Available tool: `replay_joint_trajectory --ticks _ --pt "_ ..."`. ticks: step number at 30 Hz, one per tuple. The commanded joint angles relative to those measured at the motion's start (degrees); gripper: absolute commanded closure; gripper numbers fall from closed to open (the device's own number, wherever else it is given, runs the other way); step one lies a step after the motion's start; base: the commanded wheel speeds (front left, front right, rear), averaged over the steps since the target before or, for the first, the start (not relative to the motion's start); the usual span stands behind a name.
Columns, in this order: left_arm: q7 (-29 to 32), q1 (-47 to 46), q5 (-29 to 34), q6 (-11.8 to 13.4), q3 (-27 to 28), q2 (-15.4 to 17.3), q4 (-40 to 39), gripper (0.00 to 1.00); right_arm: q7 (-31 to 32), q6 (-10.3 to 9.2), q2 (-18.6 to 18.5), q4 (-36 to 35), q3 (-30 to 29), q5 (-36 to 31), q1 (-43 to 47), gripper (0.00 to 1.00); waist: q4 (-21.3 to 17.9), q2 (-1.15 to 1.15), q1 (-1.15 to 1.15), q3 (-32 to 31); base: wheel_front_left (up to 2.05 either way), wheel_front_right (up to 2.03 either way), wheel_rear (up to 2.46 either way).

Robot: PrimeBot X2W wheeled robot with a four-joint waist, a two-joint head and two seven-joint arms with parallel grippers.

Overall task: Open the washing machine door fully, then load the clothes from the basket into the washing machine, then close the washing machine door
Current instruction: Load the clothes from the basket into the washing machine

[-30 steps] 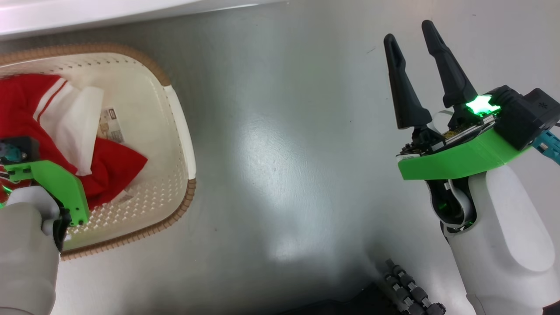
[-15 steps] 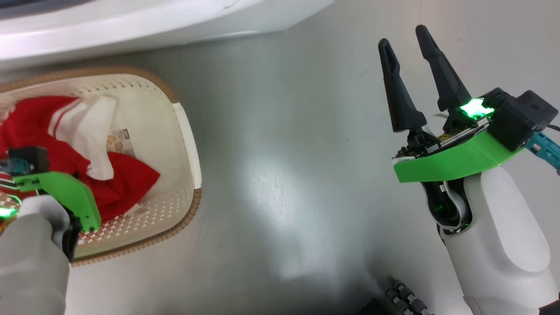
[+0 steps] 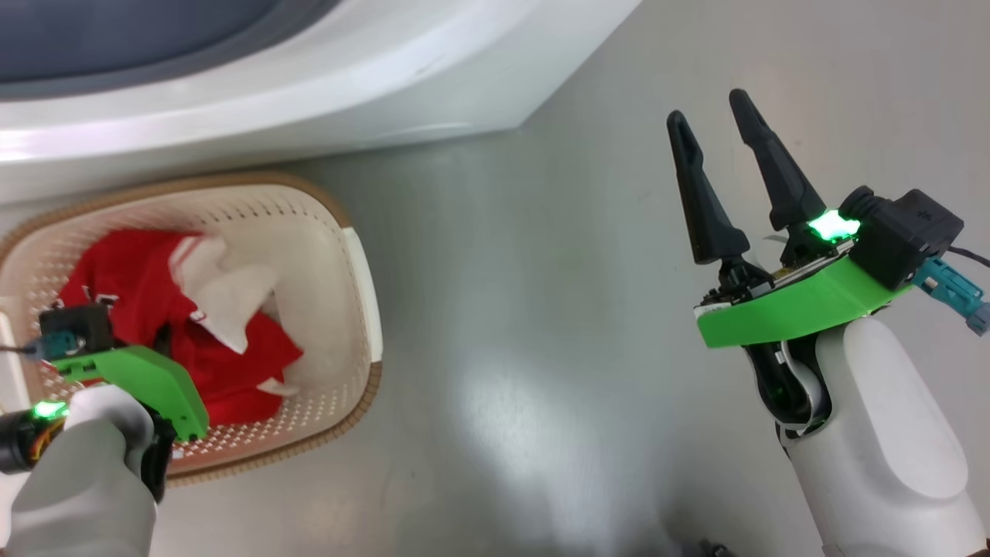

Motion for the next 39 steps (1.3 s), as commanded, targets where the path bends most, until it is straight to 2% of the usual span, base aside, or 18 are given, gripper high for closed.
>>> replay_joint_trajectory --ticks 1,12,26,31,39 --pt "-0.97 2.47 -0.65 -0.2 0.99 2.11 -0.55 1.0 -0.26 0.09 0.07 -1.09 1.05 0.15 2.53 0.0 0.83 0.0 0.0 -2.35 0.0 0.0 0.0" --pt "-4.74 6.98 -5.62 -0.29 -2.31 1.14 -5.91 1.0 -0.26 0.09 -1.07 0.32 1.44 0.6 4.95 0.0 2.71 0.0 0.0 -9.47 0.0 0.0 0.0" --pt "-7.38 12.93 -10.19 -0.3 -6.65 1.98 -14.0 1.0 -0.26 0.09 -2.79 1.92 1.91 1.62 9.07 0.0 4.57 0.0 0.0 -18.82 0.0 0.0 0.0" --pt "-7.74 15.22 -10.01 -0.17 -6.05 2.26 -18.66 1.0 -0.26 0.09 -3.27 2.42 2.01 1.86 10.89 0.0 5.21 0.0 0.0 -22.1 0.0 0.0 0.0" --pt "-7.78 21.27 -7.56 2.04 -3.74 2.18 -31.12 1.0 -0.26 0.09 -4.01 2.96 1.86 2.07 13.84 0.0 6.18 0.0 0.0 -26.55 0.0 0.0 0.0"
